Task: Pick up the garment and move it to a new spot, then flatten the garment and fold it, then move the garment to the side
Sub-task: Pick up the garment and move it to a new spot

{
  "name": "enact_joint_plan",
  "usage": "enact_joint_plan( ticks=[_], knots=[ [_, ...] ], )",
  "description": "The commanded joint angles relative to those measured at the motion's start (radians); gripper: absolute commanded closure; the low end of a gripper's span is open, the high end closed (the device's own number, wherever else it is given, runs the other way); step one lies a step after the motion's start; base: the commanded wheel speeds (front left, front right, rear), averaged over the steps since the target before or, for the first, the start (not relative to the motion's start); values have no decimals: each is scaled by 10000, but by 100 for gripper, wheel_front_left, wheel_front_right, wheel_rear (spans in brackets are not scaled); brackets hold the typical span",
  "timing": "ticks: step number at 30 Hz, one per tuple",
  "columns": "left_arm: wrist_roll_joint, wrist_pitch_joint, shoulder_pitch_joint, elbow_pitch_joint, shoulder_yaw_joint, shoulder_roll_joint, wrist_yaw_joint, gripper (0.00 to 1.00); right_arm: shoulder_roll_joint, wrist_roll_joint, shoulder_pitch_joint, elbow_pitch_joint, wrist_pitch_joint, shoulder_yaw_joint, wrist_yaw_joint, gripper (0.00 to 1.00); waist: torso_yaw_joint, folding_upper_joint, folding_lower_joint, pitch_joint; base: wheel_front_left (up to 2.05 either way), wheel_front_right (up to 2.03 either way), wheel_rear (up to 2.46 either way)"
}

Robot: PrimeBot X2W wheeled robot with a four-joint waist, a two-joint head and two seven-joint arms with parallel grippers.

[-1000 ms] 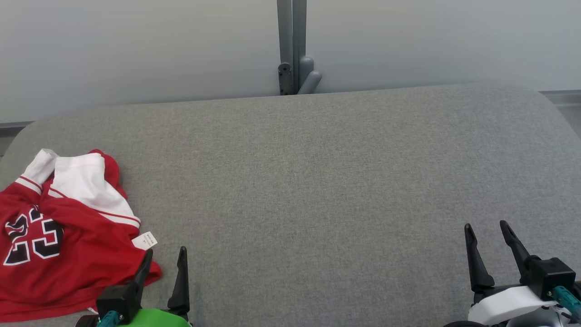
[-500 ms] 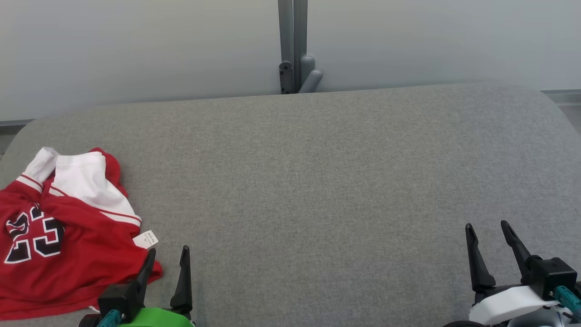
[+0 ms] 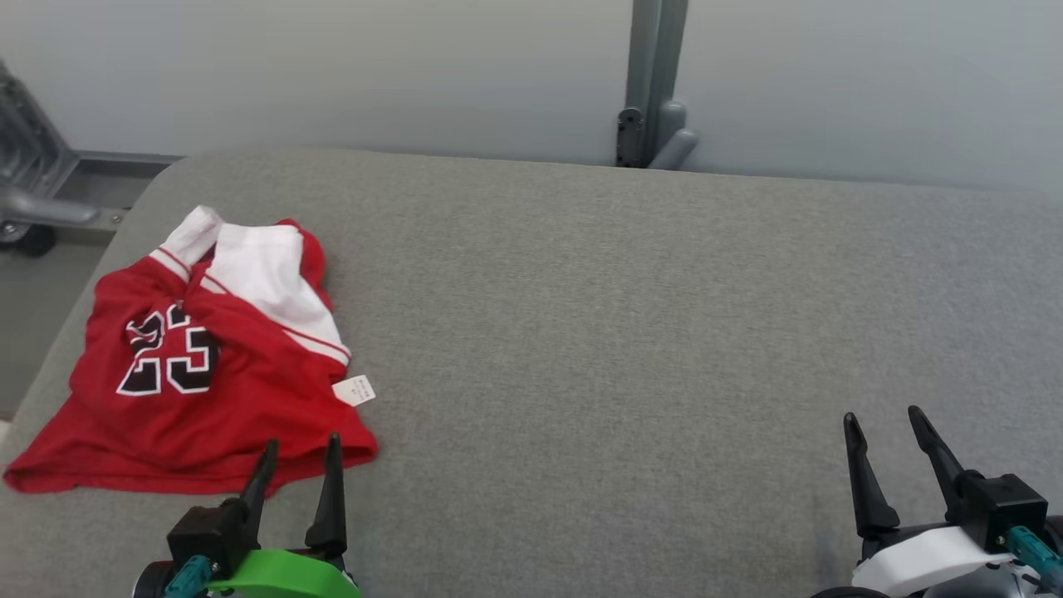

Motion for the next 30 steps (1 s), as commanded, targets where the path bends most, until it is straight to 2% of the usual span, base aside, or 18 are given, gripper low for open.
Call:
enact_joint_plan(
  ticks=[1, 8, 14, 24, 30],
  knots=[
    [-77, -1, 38, -37, 118, 33, -16, 0, -34, -19, -36, -34, -38, 80, 1, 0, 1324, 120, -1, 40, 0, 0, 0],
    [-135, -1, 288, -176, 454, 31, 21, 0, -16, -67, -209, 11, -38, 400, 1, 0, 2390, 120, -1, 19, 0, 0, 0],
    [-201, -1, 433, -285, 671, 23, 29, 0, -4, -73, -232, 19, -38, 584, 1, 0, 2716, 120, -1, 6, 0, 0, 0],
    [-244, -1, -342, -318, 573, 25, 50, 0, -175, -31, -304, -99, -36, 775, 1, 0, 2043, 120, -1, 503, 0, 0, 0],
    [72, 133, -2314, 1260, 489, 257, 196, 0, -509, -23, -794, -280, -36, 864, 1, 0, 1325, 120, -1, 1548, 0, 0, 0]
  ],
)
